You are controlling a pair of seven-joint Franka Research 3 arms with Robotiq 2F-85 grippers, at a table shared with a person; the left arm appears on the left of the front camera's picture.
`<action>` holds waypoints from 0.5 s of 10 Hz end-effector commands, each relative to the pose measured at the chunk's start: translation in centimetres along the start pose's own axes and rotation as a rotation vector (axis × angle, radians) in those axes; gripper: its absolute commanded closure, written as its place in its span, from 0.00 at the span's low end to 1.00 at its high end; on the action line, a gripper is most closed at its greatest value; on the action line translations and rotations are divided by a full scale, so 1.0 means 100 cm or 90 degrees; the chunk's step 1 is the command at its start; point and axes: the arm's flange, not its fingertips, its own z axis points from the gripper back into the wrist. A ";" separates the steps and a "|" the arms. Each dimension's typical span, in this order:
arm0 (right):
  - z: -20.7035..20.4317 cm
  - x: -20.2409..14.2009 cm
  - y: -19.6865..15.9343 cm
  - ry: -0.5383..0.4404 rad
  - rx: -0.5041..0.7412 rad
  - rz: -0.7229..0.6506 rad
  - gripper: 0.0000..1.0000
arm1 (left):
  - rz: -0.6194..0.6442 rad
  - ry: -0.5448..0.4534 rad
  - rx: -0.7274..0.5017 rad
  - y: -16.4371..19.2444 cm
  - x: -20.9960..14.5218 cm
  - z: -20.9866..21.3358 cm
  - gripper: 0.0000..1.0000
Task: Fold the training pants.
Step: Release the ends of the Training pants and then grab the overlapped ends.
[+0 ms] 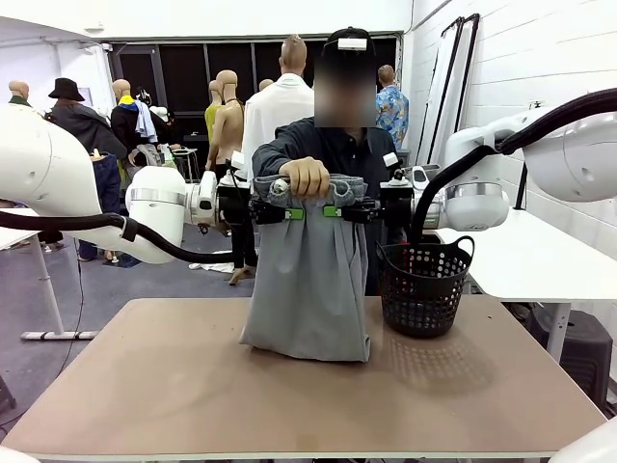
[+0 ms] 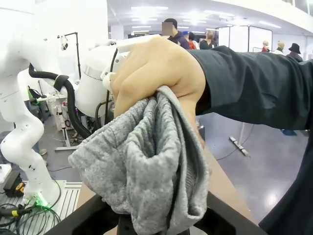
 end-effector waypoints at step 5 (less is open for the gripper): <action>-0.002 0.006 -0.012 0.048 0.027 -0.017 1.00 | -0.002 0.016 0.032 0.005 -0.004 -0.005 1.00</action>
